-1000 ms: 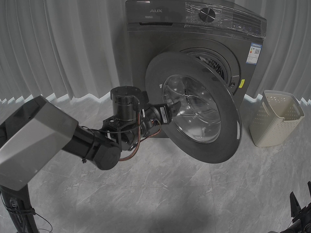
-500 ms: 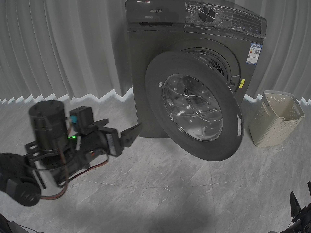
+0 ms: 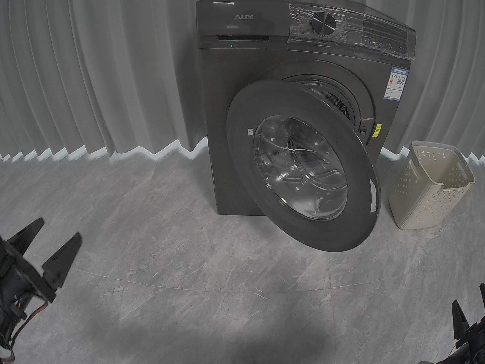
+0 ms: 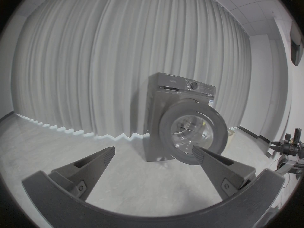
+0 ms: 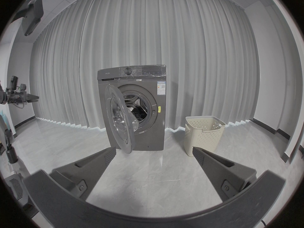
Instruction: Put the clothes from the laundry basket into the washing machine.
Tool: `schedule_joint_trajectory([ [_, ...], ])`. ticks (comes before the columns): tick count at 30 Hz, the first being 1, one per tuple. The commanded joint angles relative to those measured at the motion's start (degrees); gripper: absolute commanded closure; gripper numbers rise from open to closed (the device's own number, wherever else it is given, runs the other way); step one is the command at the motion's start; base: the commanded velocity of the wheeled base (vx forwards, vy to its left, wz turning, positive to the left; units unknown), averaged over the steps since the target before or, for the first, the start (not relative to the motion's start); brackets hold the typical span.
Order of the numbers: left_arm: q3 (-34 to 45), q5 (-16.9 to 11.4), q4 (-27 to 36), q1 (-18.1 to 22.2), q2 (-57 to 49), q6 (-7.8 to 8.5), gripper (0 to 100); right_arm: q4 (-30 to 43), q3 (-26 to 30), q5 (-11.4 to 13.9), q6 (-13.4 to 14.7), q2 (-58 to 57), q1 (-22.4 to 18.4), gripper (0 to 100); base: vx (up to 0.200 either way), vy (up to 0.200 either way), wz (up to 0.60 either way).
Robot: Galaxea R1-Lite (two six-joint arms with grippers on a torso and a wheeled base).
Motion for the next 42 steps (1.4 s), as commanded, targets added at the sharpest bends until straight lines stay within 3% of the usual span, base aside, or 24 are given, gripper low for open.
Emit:
schedule_joint_trajectory([
  [1,10.0,-2.4,9.9,14.7,-26.0,2.09,0,0.0,1.0,0.1,0.4,-0.9,-0.1,0,0.0,0.0,0.0],
  [4,11.8,-3.2,12.6,16.6,-29.9,2.71,0,-1.8,-0.4,0.5,0.6,-0.9,0.0,0,0.0,0.0,0.0],
  [8,11.8,-4.2,20.9,19.0,-37.2,3.32,0,-0.4,-12.8,2.7,2.0,2.9,1.0,0,0.0,0.0,0.0],
  [12,11.8,-5.9,29.0,21.2,-41.9,3.59,0,0.3,-15.3,11.8,2.1,16.7,2.7,0,0.0,0.0,0.0],
  [13,11.8,-5.9,29.0,21.2,-41.9,3.59,0,0.3,-15.3,11.8,2.1,16.7,2.7,0,0.0,0.0,0.0],
  [15,11.7,-8.2,33.9,23.8,-47.1,3.67,0,-6.1,-15.4,16.8,2.9,30.6,3.2,0,0.0,0.0,0.0],
  [17,11.7,-8.8,33.6,24.0,-47.5,3.76,0,-13.4,-15.4,18.2,3.4,40.8,3.3,0,0.0,0.0,0.0],
  [20,11.7,-8.7,33.5,23.9,-47.5,3.67,0,-24.8,-15.4,18.5,2.9,53.7,5.0,0,0.0,0.0,0.0],
  [23,11.7,-8.7,33.5,23.8,-47.5,4.55,0,-35.1,-15.5,17.6,3.3,64.0,9.7,0,0.0,0.0,0.0],
  [27,11.7,-7.2,33.4,23.8,-47.5,4.29,0,-38.7,-15.8,16.6,3.3,70.1,11.9,0,0.0,0.0,0.0],
  [28,11.4,-4.7,34.0,23.7,-47.5,3.76,0,-39.2,-16.3,15.8,3.1,72.6,12.8,0,0.0,0.0,0.0],
  [31,11.4,-4.4,34.0,23.7,-47.5,3.32,0,-39.3,-17.2,15.6,3.3,74.4,13.8,0,0.0,0.0,0.0],
  [32,11.5,-5.3,34.0,23.8,-47.5,4.03,0,-39.3,-18.8,15.6,3.5,76.9,14.7,0,0.0,0.0,0.0],
  [33,11.3,-10.6,34.5,23.8,-47.5,3.76,0,-39.4,-19.9,15.6,3.6,78.7,14.9,0,0.0,0.0,0.0],
  [35,11.2,-17.0,34.6,23.8,-47.5,1.65,0,-39.5,-21.4,15.5,4.0,80.9,14.9,0,0.0,0.0,0.0],
  [37,11.5,-13.6,34.0,23.8,-47.5,-1.78,0,-40.0,-22.5,15.4,4.5,82.6,14.7,0,0.0,0.0,0.0],
  [38,11.7,-9.2,33.4,23.8,-47.5,-2.92,0,-40.6,-22.7,15.4,4.9,83.1,14.6,0,0.0,0.0,0.0],
  [40,11.7,-3.8,33.6,23.8,-47.5,-0.9,0,-41.7,-23.0,14.1,5.1,84.3,14.5,0,0.0,0.0,0.0],
  [41,11.6,-3.8,33.7,23.8,-47.5,2.0,0,-42.6,-23.5,12.5,5.2,85.5,14.5,0,0.0,0.0,0.0],
  [42,11.5,-4.5,33.9,23.8,-47.5,3.76,0,-43.3,-24.1,11.3,5.3,86.5,14.7,0,0.0,0.0,0.0],
])
